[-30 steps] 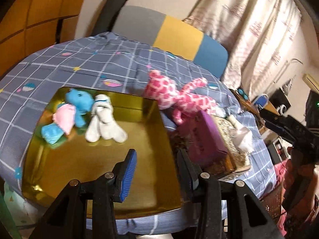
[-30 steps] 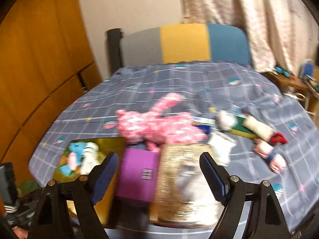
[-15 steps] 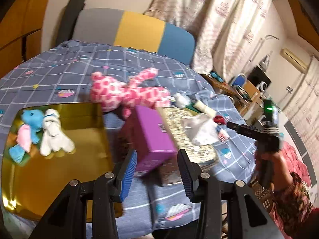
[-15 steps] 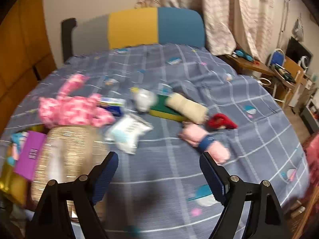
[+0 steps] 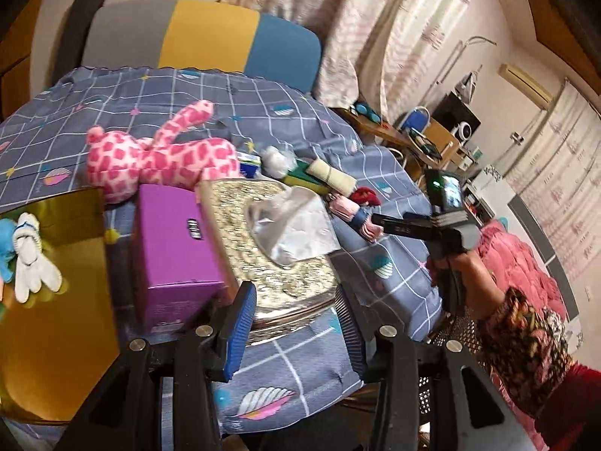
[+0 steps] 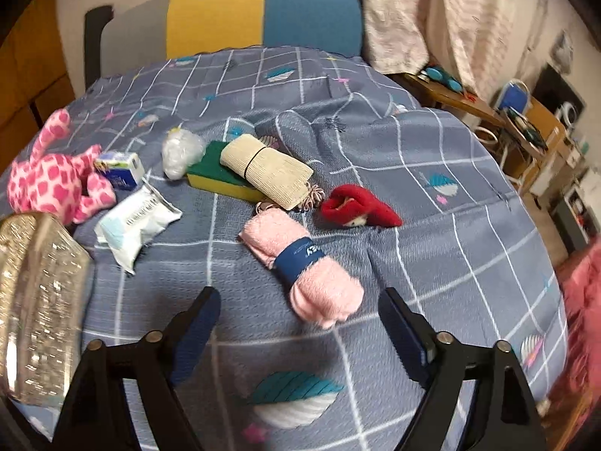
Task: Organize soft objects
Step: 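Withdraw the right gripper from the tray toward the pink towel roll, then close the right gripper on the pink towel roll with navy band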
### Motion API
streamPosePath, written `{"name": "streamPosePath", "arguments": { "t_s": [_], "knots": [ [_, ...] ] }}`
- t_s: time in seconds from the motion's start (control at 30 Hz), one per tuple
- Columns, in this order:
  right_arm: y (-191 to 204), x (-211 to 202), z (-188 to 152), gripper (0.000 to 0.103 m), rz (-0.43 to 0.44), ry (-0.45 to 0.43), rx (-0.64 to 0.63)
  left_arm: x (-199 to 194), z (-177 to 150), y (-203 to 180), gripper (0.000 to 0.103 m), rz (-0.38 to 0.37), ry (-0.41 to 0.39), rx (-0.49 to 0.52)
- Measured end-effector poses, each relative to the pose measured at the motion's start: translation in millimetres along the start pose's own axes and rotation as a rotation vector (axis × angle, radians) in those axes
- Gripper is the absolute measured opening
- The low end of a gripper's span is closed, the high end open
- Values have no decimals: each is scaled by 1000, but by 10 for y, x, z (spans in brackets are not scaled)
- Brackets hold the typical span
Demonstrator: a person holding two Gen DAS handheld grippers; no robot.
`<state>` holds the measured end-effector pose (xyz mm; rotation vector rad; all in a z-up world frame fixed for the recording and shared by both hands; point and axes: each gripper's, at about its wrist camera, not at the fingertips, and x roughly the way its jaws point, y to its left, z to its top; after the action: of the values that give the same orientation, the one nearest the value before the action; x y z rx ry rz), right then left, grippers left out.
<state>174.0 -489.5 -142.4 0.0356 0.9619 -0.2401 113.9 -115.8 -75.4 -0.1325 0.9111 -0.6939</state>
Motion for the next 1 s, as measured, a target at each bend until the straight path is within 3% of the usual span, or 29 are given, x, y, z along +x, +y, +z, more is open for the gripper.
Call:
{"name": "streamPosePath", "arguments": {
  "t_s": [0.23,0.33,0.67,0.83,0.93,1.0],
  "knots": [
    [-61,409,162,91,46,39,-95,67,119,-219,44,20,5,43],
    [-89,534,212,91,17,44,-121,80,191,-290,44,28,1,57],
    [-216,647,243,93,111,4,-63,277,222,-461,44,5,42,54],
    [-175,778,216,92,114,41,-75,350,244,-634,44,0,54,96],
    [-141,895,225,89,121,77,-75,397,297,-735,44,-2,54,118],
    [-96,976,231,77,103,105,-94,438,345,-782,44,-5,59,127]
  ]
}}
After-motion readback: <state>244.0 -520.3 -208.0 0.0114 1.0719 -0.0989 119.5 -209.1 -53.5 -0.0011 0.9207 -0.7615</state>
